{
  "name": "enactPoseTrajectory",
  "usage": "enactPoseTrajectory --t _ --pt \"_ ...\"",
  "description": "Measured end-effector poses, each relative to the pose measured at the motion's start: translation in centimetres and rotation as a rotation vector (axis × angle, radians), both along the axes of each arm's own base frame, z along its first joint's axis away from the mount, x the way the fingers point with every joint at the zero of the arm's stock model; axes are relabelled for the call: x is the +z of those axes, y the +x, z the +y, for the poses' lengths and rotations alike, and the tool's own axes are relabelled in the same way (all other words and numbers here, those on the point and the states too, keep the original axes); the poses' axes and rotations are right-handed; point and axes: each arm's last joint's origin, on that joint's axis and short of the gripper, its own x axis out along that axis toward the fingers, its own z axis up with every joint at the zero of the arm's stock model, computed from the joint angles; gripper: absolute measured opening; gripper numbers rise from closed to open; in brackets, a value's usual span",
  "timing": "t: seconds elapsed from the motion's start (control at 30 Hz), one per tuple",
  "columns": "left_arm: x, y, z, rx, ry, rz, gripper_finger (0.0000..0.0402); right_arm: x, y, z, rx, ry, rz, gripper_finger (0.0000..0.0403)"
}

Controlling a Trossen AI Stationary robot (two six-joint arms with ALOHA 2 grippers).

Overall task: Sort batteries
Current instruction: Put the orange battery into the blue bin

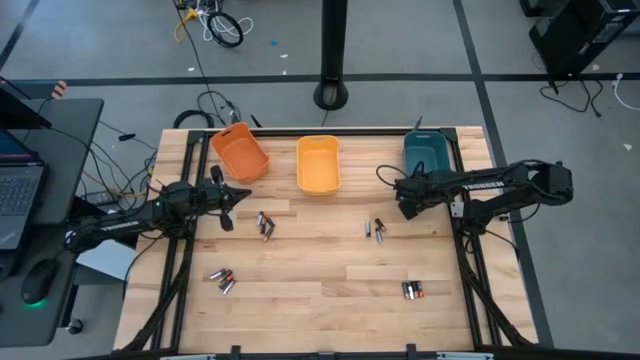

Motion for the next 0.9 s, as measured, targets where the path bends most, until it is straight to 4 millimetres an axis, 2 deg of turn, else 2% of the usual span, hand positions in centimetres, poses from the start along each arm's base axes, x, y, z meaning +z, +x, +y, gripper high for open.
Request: enactPoseTrajectory --t 0.47,0.9 --pt "-0.1 0.0 0.0 0.0 -0.002 0.007 0.0015 -1.0 -0.4 -0.2 0.017 0.048 -0.025 0.0161" --pt "-0.1 0.0 0.0 0.0 -0.002 0.007 0.0015 -1.0 0.1 0.9 0.095 0.111 -0.053 0.0114"
